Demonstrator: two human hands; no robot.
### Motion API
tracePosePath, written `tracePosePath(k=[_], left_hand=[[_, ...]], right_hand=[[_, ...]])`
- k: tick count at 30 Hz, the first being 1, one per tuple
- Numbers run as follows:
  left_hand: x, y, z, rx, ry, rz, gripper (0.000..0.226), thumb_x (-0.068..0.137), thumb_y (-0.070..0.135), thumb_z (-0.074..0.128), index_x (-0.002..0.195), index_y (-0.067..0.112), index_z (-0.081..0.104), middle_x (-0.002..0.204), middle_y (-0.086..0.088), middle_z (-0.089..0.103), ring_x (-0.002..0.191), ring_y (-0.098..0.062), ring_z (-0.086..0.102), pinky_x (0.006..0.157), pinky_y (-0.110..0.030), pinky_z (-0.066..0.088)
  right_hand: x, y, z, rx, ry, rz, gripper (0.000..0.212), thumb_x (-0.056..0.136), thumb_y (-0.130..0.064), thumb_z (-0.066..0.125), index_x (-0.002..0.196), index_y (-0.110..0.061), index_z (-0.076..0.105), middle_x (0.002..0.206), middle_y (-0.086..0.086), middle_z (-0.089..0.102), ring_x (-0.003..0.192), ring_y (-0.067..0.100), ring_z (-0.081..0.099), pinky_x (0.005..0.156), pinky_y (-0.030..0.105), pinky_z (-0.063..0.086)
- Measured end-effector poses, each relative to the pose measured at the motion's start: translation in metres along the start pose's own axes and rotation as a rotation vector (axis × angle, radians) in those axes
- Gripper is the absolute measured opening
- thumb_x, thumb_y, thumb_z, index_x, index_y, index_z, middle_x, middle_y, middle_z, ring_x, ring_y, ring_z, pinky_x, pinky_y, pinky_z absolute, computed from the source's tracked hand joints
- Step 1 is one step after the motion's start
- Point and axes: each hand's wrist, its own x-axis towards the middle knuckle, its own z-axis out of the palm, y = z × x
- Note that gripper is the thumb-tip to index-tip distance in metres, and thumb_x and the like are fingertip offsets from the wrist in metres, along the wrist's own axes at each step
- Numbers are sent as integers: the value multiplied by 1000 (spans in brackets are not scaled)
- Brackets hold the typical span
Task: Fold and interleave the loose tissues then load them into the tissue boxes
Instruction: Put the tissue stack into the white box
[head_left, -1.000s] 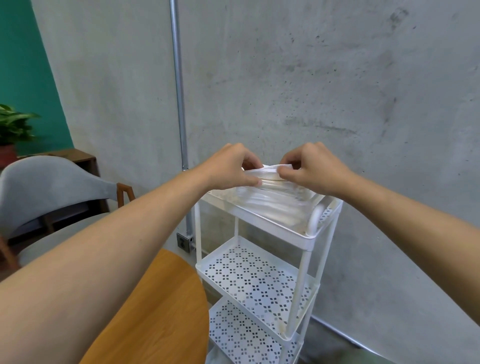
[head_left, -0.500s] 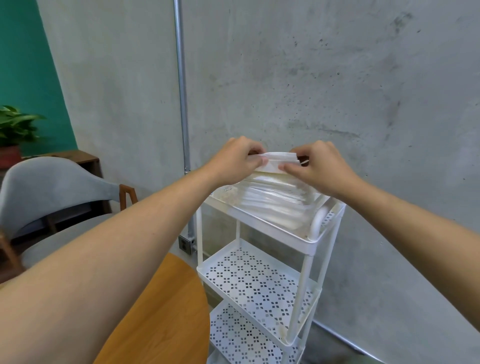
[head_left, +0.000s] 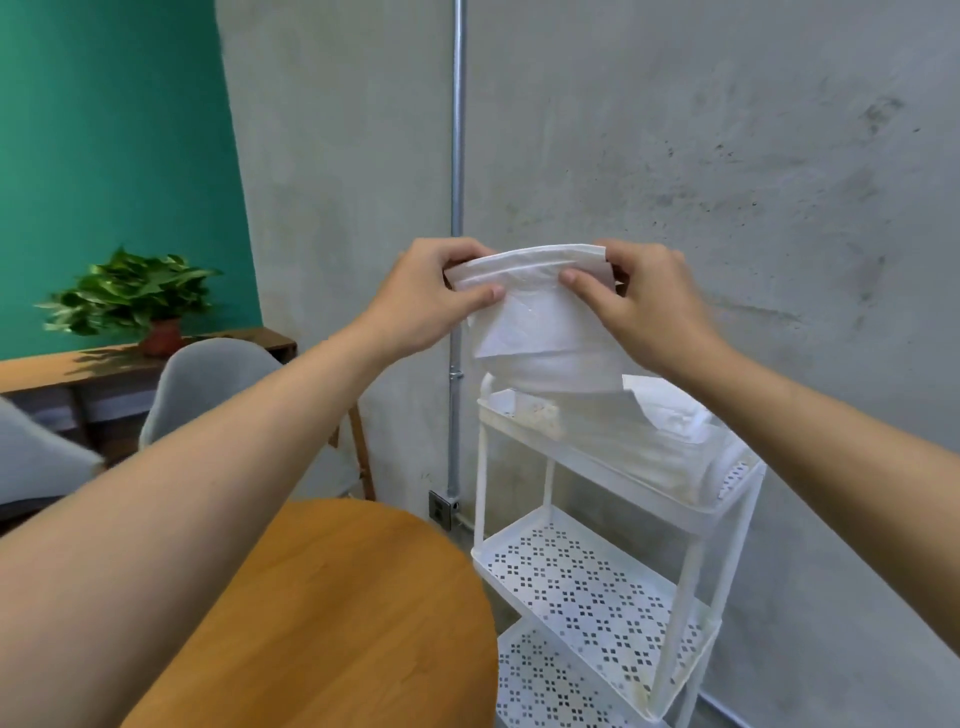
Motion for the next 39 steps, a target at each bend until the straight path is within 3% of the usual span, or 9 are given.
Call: tracePosePath(k=[6, 11, 18, 23, 29, 31, 33, 35, 39], left_hand=[[-49, 25, -73, -11, 88, -65, 15, 93, 11, 77, 107, 7, 75, 92, -1, 75, 80, -5, 69, 75, -21, 55], [-108, 40, -144, -5, 167, -166, 25, 91, 17, 81, 115, 13, 74, 106, -6, 77, 96, -20, 75, 86, -33, 62], [-227, 57, -246, -4, 205, -373, 42, 91, 17, 81, 130, 23, 66, 122, -2, 73, 106, -19, 74, 81, -30, 62], [-336, 73, -314, 214, 302, -428, 51, 93, 16, 79, 136, 29, 57, 109, -3, 74, 95, -21, 75, 76, -34, 63], [-452, 96, -384, 563, 358, -531, 31, 94, 24, 78, 120, 31, 62, 107, 9, 68, 81, -16, 71, 61, -35, 61], [-487, 102, -406, 579, 403, -606, 27, 92, 24, 80, 115, 34, 67, 104, 11, 70, 82, -19, 73, 63, -40, 64], [-522, 107, -427, 594, 439, -672, 24, 91, 25, 81, 112, 32, 71, 103, 8, 73, 81, -22, 73, 67, -45, 64], [-555, 112, -445, 648, 467, -718, 21, 90, 27, 82, 108, 32, 73, 107, 10, 73, 77, -17, 72, 67, -38, 62], [-610, 119, -478, 741, 478, -826, 22, 87, 32, 83, 107, 34, 75, 114, 14, 71, 89, -10, 73, 78, -33, 62]], right_hand=[[10, -72, 22, 89, -3, -72, 37, 95, -37, 65, 78, -4, 61, 68, 14, 59, 63, 25, 49, 60, 35, 39], [7, -144, 53, 238, -79, -102, 37, 93, -43, 63, 90, -7, 69, 74, 12, 65, 65, 23, 54, 64, 36, 47], [-26, -261, 131, 667, -316, -51, 16, 97, -27, 65, 108, -20, 74, 98, -2, 76, 92, 22, 72, 81, 47, 58], [-68, -353, 196, 843, -495, -66, 26, 93, -42, 66, 105, -20, 73, 97, -3, 77, 90, 19, 73, 78, 56, 59], [-124, -466, 260, 1024, -677, -101, 21, 99, -35, 64, 110, -20, 73, 99, -4, 77, 88, 16, 73, 76, 49, 61], [-142, -503, 276, 1072, -748, -103, 19, 100, -29, 63, 110, -16, 72, 97, -2, 77, 85, 15, 73, 70, 38, 62], [-159, -539, 293, 1097, -802, -114, 22, 99, -32, 63, 107, -14, 72, 94, 2, 77, 84, 19, 73, 70, 43, 62], [-176, -571, 310, 1104, -861, -128, 24, 98, -37, 63, 105, -15, 72, 93, 0, 76, 84, 20, 73, 72, 50, 62], [-203, -630, 337, 1155, -921, -145, 16, 99, -33, 63, 104, -21, 72, 93, -6, 76, 84, 12, 73, 69, 38, 61]])
